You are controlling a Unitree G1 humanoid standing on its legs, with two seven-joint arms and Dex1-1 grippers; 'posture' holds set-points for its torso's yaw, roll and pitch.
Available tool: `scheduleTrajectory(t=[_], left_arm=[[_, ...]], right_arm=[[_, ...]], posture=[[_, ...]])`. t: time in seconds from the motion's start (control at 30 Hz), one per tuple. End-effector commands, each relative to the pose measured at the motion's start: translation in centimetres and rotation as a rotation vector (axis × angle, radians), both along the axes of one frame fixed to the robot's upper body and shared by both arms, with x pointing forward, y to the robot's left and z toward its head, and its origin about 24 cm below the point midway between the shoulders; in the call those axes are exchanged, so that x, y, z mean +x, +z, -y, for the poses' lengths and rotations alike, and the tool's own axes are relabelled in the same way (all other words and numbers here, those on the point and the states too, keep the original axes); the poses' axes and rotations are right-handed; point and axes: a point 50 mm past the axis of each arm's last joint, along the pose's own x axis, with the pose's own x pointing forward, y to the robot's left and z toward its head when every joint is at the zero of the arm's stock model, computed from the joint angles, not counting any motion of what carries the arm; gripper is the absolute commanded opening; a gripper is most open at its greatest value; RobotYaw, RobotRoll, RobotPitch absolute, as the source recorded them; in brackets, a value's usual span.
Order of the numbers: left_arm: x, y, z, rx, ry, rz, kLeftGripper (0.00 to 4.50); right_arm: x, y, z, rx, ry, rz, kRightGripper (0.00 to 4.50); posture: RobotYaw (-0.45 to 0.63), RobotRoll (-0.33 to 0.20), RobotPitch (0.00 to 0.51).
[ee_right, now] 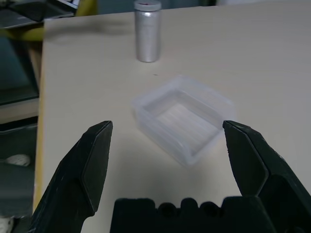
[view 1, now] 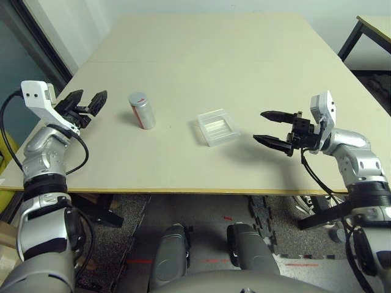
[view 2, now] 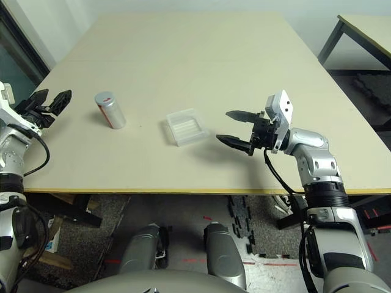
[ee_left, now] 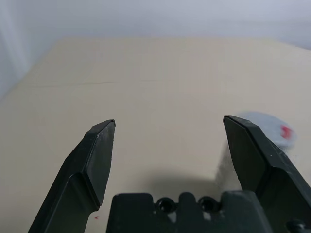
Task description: Pour the medicine from the bottle into the box.
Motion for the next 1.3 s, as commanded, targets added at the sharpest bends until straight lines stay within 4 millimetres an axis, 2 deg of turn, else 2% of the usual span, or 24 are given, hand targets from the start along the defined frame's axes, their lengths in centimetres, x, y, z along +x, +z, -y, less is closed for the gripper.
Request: scheduleTrajectory(t=[0.03,0.33,0.6,1.3], left_arm=[[-0.8,-0.7,1.2,0.010,-0.083,-0.007,4.47],[-1.8,-2.5,3.3,0.025,-0.153,-0.041,4.47],[-0.4,-3.6,4.4,0.099,-0.145,-0.035,4.47],[3.7,-5.2,6.7,0.079,-0.140,-0.065,4.47]], right_arm=[[-0.1,0.1,-0.7,-0.014,0.034,0.004,4.50],[0.0,0.1,-0.9,-0.015,0.034,0.013,4.50],[0.0,0.5,-1.2,0.003,0.030,0.021,4.50],[-0.7,0.9,-0.3,-0.005,-0.010,0.036,4.50]], posture=[[-0.15,0.000,0.074],[-0.15,0.000,0.073],[-0.18,0.000,0.072],[-0.25,0.000,0.062]])
